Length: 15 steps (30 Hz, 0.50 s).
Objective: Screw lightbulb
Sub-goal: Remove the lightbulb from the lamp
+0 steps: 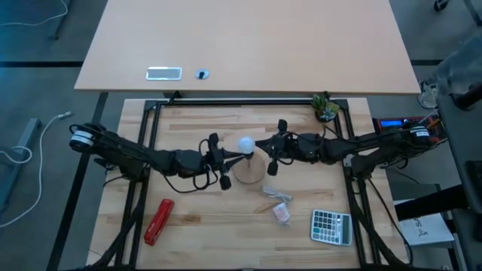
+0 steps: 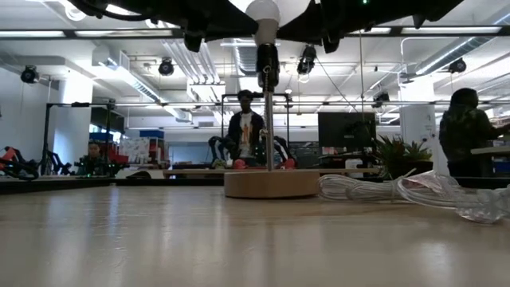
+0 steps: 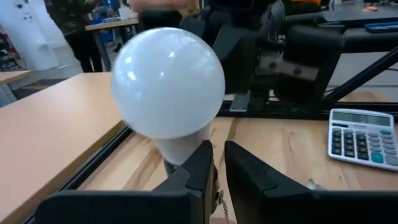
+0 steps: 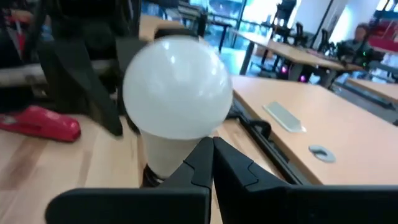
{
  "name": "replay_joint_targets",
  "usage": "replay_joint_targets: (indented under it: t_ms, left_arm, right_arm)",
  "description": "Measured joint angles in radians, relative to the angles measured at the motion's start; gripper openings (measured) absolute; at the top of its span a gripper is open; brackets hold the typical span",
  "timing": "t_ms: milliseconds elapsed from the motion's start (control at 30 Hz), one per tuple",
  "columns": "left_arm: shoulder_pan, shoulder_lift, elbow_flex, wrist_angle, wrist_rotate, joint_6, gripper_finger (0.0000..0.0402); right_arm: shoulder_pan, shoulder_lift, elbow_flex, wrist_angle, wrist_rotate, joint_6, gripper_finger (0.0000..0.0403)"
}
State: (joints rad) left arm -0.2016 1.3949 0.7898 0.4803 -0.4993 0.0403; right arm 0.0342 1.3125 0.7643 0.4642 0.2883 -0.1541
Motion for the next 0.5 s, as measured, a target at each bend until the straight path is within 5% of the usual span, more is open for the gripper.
replay_joint_targets:
  t_ms: [267, 500]
  left_arm:
    - [-0.041, -0.043, 0.0, -0.006, -0.024, 0.018, 0.0034]
    - [-0.049, -0.057, 0.0, -0.055, -0.267, 0.035, 0.0034]
  right_arm:
    - [0.0, -0.007, 0.0, -0.071, 0.026, 0.025, 0.0002]
    - [0.001, -0.048, 0.0, -0.136, 0.027, 0.06, 0.0002]
